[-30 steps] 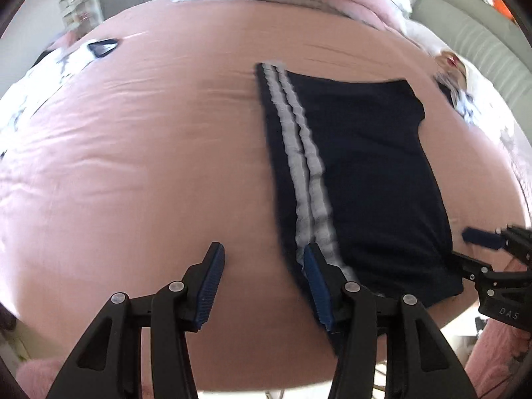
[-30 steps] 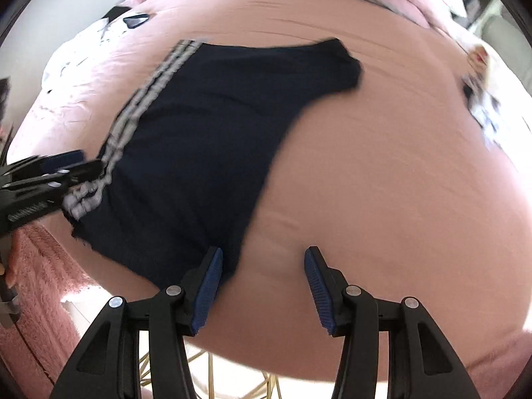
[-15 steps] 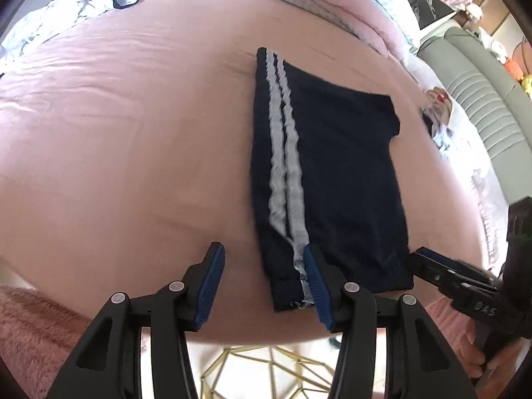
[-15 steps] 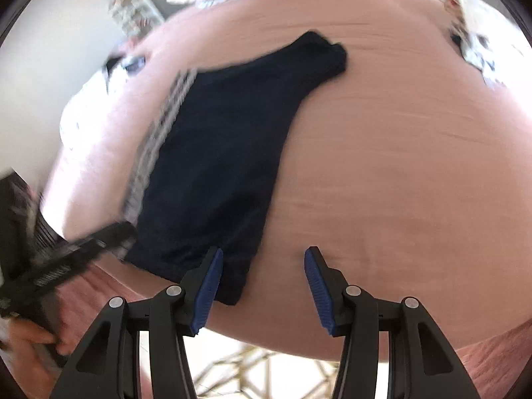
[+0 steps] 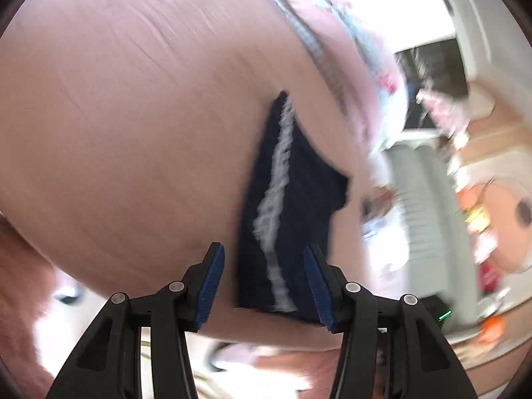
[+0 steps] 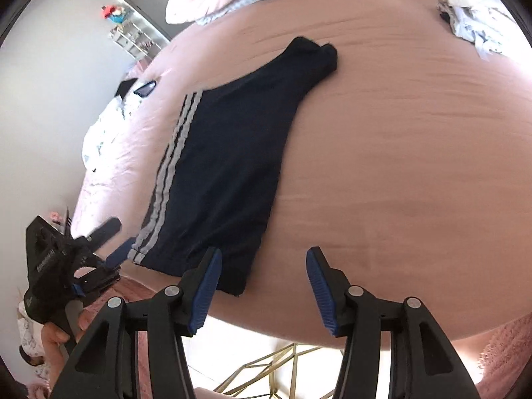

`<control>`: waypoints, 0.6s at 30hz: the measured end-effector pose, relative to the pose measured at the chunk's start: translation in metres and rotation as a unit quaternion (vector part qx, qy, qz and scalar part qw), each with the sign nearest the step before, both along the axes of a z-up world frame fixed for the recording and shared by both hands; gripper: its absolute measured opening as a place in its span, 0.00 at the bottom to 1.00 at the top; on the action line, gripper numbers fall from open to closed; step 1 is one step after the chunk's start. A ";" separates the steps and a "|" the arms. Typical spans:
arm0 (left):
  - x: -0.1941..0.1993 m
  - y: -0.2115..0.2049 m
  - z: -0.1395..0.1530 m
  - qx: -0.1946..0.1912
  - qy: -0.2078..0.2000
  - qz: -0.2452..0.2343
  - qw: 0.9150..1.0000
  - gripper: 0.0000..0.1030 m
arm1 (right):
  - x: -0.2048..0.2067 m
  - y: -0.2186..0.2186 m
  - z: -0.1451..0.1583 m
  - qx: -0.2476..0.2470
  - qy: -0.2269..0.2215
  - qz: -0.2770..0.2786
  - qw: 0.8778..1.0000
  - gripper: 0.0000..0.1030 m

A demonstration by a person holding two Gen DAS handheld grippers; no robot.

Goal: Fold clothes
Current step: 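Lay the folded skirt down with the left tool and open it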

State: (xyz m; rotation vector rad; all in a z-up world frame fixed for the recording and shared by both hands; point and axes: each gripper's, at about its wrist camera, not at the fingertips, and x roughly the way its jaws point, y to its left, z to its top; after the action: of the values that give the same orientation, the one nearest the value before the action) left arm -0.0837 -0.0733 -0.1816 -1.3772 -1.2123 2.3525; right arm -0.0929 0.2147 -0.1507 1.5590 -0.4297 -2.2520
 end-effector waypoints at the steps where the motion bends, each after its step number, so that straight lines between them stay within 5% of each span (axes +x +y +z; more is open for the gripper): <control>1: 0.001 0.002 -0.002 0.006 -0.004 -0.009 1.000 0.44 | 0.002 -0.001 -0.001 0.003 -0.003 0.003 1.000 0.51; 3: 0.003 0.005 -0.001 0.014 -0.002 -0.022 1.000 0.44 | 0.003 -0.002 -0.004 0.011 -0.004 0.010 1.000 0.51; 6: 0.002 0.013 0.002 -0.037 -0.010 -0.042 0.998 0.44 | 0.007 -0.004 -0.004 0.029 0.001 0.021 0.999 0.51; 11: 0.022 0.009 0.010 -0.065 -0.014 -0.033 0.997 0.44 | 0.000 -0.012 -0.008 0.037 0.007 0.021 0.999 0.51; 15: 0.017 0.013 0.006 -0.059 -0.016 -0.045 0.997 0.22 | -0.003 -0.021 -0.018 0.042 -0.001 0.031 0.999 0.52; 18: 0.020 0.008 0.004 -0.044 -0.016 -0.044 0.998 0.22 | 0.002 -0.031 -0.015 0.059 0.004 0.068 0.996 0.45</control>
State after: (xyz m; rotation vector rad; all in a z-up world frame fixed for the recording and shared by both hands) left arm -0.0637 -0.0651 -0.1772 -1.4689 -1.0462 2.3572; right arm -0.0906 0.1839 -0.1657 1.5846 -0.1864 -2.2134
